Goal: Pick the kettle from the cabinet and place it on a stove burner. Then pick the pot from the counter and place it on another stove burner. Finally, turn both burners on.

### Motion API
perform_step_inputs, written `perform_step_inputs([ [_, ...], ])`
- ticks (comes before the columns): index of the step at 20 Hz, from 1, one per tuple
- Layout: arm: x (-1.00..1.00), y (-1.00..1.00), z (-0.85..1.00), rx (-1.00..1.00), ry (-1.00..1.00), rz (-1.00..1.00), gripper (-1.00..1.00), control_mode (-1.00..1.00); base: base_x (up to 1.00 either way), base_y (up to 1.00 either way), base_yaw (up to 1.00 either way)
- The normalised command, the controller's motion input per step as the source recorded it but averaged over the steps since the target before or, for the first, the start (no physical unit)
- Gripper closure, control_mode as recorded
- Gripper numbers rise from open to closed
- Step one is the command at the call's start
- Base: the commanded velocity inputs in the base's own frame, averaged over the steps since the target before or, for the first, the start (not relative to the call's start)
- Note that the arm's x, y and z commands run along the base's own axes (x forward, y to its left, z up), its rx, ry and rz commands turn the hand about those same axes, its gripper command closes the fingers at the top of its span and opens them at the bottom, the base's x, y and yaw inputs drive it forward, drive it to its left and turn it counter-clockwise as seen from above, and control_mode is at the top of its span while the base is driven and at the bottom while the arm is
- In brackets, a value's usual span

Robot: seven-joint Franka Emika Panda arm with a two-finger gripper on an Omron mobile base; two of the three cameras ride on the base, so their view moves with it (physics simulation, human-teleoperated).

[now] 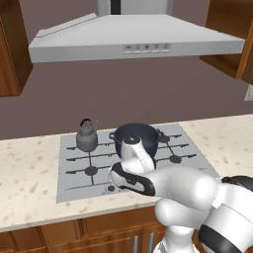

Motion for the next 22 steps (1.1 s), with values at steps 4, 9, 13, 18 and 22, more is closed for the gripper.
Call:
perform_step_inputs([
  [4,0.0,0.01,-0.11,0.0,0.0,0.0,-1.0,-1.0,0.0,0.0,0.0],
  [9,0.05,0.01,-0.05,0.0,0.0,0.0,-1.0,-1.0,0.0,0.0,0.0],
  [13,0.03,0.07,-0.08,0.0,0.0,0.0,-1.0,-1.0,0.0,0.0,0.0],
  [18,0.01,0.13,-0.08,0.0,0.0,0.0,-1.0,-1.0,0.0,0.0,0.0],
  [22,0.01,0.04,-0.1,0.0,0.0,0.0,-1.0,-1.0,0.0,0.0,0.0],
])
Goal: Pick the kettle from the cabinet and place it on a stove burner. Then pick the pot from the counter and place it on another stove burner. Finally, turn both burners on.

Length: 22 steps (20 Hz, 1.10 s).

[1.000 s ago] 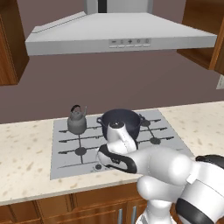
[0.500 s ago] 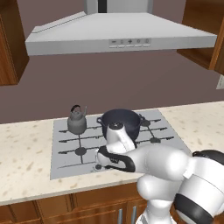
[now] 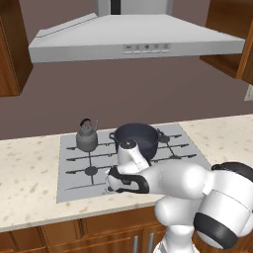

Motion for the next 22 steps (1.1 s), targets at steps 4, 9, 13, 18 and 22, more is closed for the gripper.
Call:
perform_step_inputs([
  [4,0.0,0.0,-0.13,0.0,0.0,0.0,-1.0,-1.0,0.0,0.0,0.0],
  [9,0.0,0.01,-0.13,0.0,0.0,0.0,1.0,-1.0,0.0,0.0,0.0],
  [13,0.07,0.02,-0.11,0.0,0.0,0.03,1.0,-1.0,0.0,0.0,0.0],
  [18,0.11,0.01,-0.12,0.0,0.0,0.04,1.0,-1.0,0.0,0.0,0.0],
  [22,0.03,0.03,-0.15,0.0,0.0,0.03,1.0,-1.0,0.0,0.0,0.0],
])
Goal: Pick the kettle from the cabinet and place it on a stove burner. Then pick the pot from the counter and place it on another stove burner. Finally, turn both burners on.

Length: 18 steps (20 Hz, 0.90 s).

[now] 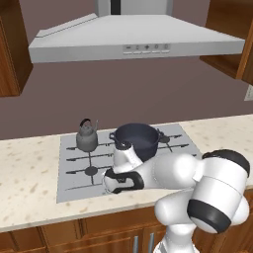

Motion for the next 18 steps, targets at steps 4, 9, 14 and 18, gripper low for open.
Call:
perform_step_inputs([
  [4,0.0,-0.09,-0.14,0.0,0.0,0.02,1.0,-1.0,0.0,0.0,0.0],
  [9,0.0,-0.23,-0.16,0.0,-0.03,0.03,1.0,-1.0,0.0,0.0,0.0],
  [14,-0.04,-0.3,-0.1,0.02,-0.1,0.03,1.0,-1.0,0.0,0.0,0.0],
  [18,-0.01,-0.25,0.0,0.04,-0.06,0.02,1.0,-1.0,0.0,0.0,0.0],
])
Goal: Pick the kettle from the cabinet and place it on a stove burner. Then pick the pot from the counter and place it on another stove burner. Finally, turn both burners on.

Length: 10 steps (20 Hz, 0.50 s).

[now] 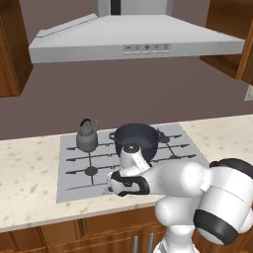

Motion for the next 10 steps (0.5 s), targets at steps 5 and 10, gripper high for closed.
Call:
perform_step_inputs([
  [5,0.0,-0.15,-0.02,0.02,-0.01,0.02,1.0,-1.0,0.0,0.0,0.0],
  [10,0.0,0.0,-0.02,0.0,0.0,0.0,1.0,-1.0,0.0,0.0,0.0],
])
